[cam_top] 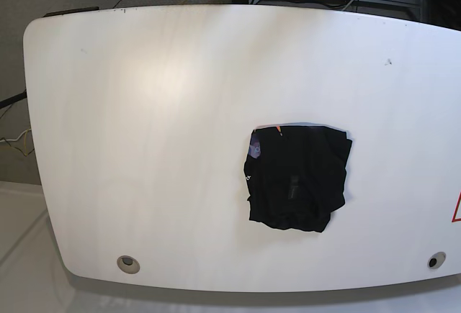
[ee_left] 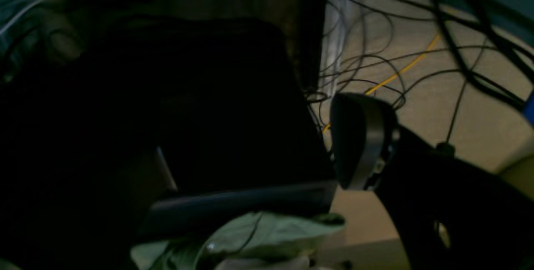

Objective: Fold the T-shirt properly

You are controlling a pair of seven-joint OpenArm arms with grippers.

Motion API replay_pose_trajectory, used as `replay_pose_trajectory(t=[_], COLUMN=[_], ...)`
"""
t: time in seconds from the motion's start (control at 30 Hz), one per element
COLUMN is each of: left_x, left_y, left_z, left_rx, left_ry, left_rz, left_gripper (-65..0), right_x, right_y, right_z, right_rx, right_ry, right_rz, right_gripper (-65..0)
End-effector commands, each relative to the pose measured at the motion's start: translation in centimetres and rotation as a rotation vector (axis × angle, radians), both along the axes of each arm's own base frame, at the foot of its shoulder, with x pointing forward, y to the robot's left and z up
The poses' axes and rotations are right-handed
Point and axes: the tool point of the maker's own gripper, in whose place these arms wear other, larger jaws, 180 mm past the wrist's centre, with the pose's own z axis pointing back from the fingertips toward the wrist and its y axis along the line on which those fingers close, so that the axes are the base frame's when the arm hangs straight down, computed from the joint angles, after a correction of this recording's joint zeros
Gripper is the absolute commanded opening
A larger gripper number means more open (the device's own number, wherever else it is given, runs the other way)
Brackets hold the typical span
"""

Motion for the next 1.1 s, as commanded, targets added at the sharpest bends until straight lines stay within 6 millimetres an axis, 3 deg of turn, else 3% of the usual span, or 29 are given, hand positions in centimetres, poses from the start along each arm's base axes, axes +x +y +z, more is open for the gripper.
replay_pose_trajectory(t=[0.0,0.2,0.37,0.57,0.7,1.07], left_x=[0.8,3.1,5.7,7.1,7.3,7.0], left_y=[0.4,-1.0,-3.1,-6.1,-7.7,-7.7], left_z=[-0.2,-0.8,-0.9,-1.0,-1.0,-1.0], left_rx=[0.028,0.085,0.091,0.062,0.037,0.037], left_ry=[-0.015,-0.05,-0.096,-0.123,-0.128,-0.123], left_rz=[-0.034,-0.135,-0.169,-0.176,-0.177,-0.177], left_gripper=[-20.8,-23.0,-25.7,-25.7,-25.7,-25.7], right_x=[0.4,2.1,3.3,4.3,5.4,5.1], right_y=[1.0,8.7,12.5,14.1,14.1,12.6], right_z=[-0.3,-1.2,-1.4,-1.5,-1.5,-1.6], right_rx=[-0.002,0.112,0.158,0.159,0.156,0.134], right_ry=[-0.011,-0.029,-0.048,-0.062,-0.079,-0.063], right_rz=[0.049,0.17,0.236,0.262,0.264,0.251], right_gripper=[-61.9,-53.5,-52.2,-52.0,-52.0,-52.0])
